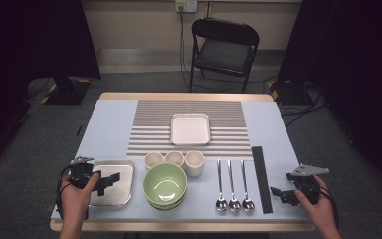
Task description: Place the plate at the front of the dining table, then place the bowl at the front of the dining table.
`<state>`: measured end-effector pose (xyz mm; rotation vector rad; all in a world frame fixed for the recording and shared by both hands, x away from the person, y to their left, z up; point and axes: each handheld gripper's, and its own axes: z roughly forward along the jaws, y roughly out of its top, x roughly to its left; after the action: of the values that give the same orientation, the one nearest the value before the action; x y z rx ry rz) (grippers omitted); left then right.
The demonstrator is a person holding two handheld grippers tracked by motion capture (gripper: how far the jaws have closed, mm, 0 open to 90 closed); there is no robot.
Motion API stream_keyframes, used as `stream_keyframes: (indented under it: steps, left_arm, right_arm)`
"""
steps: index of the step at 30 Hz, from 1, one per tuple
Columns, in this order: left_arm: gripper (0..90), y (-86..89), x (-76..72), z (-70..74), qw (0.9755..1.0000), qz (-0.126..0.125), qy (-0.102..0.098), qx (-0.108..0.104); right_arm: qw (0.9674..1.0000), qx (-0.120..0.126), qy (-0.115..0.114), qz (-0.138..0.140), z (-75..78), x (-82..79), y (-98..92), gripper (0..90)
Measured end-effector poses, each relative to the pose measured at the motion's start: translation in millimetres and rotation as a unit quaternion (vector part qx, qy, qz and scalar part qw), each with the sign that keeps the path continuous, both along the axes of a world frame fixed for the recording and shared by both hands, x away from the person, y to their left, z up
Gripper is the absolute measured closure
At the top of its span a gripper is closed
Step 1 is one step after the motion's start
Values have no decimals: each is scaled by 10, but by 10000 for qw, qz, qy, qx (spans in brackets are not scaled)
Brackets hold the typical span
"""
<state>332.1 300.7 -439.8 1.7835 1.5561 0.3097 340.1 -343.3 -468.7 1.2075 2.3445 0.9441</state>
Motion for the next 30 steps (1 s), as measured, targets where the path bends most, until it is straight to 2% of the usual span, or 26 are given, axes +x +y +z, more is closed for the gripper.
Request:
stream_keyframes:
  steps: [6,13,18,27,30]
  left_arm:
    - [201,39,-27,6,10000,73,19,51]
    - [201,56,-45,13,9999,105,14,109]
    - [201,27,-31,0,9999,69,30,100]
    - [201,20,-34,16,9999,41,6,120]
    - [201,19,-37,17,9999,26,9,114]
  right_arm:
    - [9999,-1,88,92,35,22,24,131]
    - [9993,-36,226,308,49,58,139,131]
    - [9991,3,146,389,125,91,178,131]
    - [9984,-137,139,533,306,157,260,131]
    - [9981,-89,143,588,350,178,292,131]
